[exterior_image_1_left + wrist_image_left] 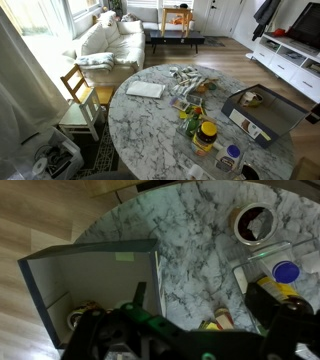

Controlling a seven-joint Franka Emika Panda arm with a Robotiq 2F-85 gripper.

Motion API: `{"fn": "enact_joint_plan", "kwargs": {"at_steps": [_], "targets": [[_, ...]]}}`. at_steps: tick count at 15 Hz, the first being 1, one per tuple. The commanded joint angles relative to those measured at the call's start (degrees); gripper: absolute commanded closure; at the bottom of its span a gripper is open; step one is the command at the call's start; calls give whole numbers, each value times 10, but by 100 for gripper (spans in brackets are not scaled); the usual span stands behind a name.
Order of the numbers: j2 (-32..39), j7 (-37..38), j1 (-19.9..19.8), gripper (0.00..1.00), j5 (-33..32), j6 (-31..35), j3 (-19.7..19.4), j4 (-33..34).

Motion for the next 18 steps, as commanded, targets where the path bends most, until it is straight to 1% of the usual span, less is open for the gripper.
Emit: {"fn": "enact_joint_plan", "kwargs": {"at_steps": [1,5,8,13,15,18], "targets": [[21,24,-1,0,9,16,-6,13],[110,101,-19,0,52,74,-12,73],[195,164,-32,0,88,111,-6,128],[337,246,-34,0,161,209,-15,198],[385,268,-29,0,177,256,-18,212],[445,256,-16,0,198,340,-29,211]]}}
